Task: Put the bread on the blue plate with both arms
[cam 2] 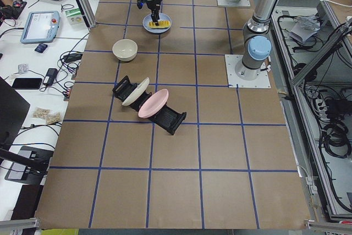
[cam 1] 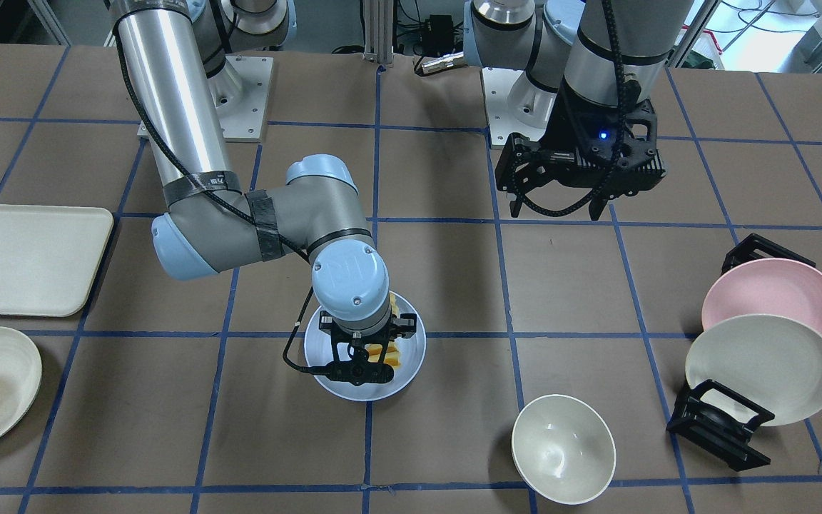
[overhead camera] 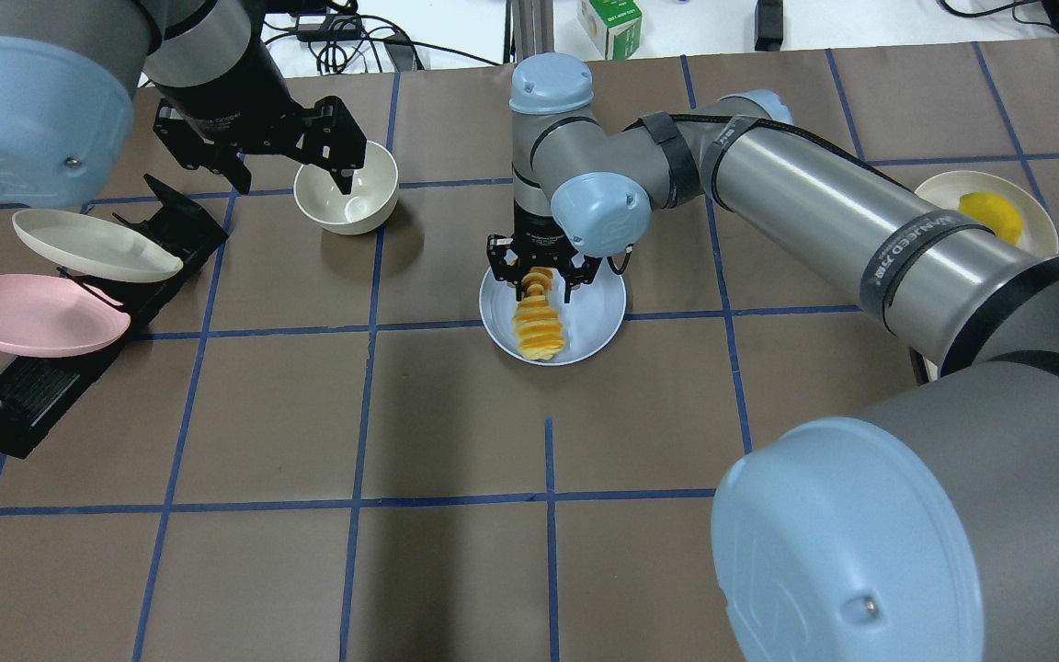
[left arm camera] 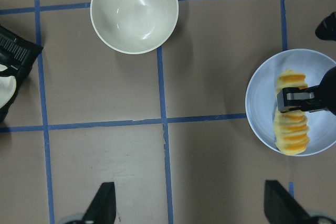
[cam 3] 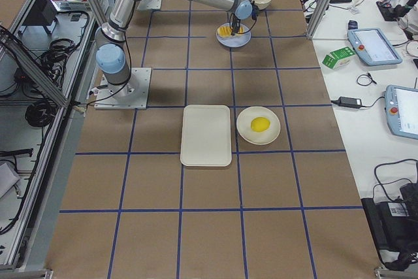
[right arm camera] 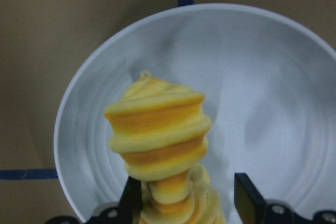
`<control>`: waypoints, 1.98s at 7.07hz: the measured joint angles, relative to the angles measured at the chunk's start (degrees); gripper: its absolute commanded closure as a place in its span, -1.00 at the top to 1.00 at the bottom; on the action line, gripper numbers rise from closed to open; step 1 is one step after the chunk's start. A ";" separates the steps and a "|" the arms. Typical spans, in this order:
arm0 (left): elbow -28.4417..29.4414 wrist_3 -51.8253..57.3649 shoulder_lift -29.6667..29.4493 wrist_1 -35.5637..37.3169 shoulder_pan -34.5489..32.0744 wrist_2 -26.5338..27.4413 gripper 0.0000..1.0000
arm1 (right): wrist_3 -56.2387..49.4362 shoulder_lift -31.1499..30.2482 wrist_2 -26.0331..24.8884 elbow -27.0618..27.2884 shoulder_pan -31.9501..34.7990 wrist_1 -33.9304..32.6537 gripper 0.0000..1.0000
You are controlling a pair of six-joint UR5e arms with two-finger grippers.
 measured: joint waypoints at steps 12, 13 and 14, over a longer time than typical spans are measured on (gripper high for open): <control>0.00 -1.49 -0.47 -0.57 -0.02 -0.50 1.00 | -13.41 -30.01 -4.16 3.94 -19.29 19.44 1.00; -0.07 -1.52 -0.40 -0.57 -0.08 -0.56 1.00 | -14.22 -33.32 -4.01 5.41 -19.59 21.64 1.00; -0.12 -1.51 -0.27 -0.57 -0.10 -0.49 1.00 | -15.20 -35.63 -3.84 6.77 -19.65 22.56 1.00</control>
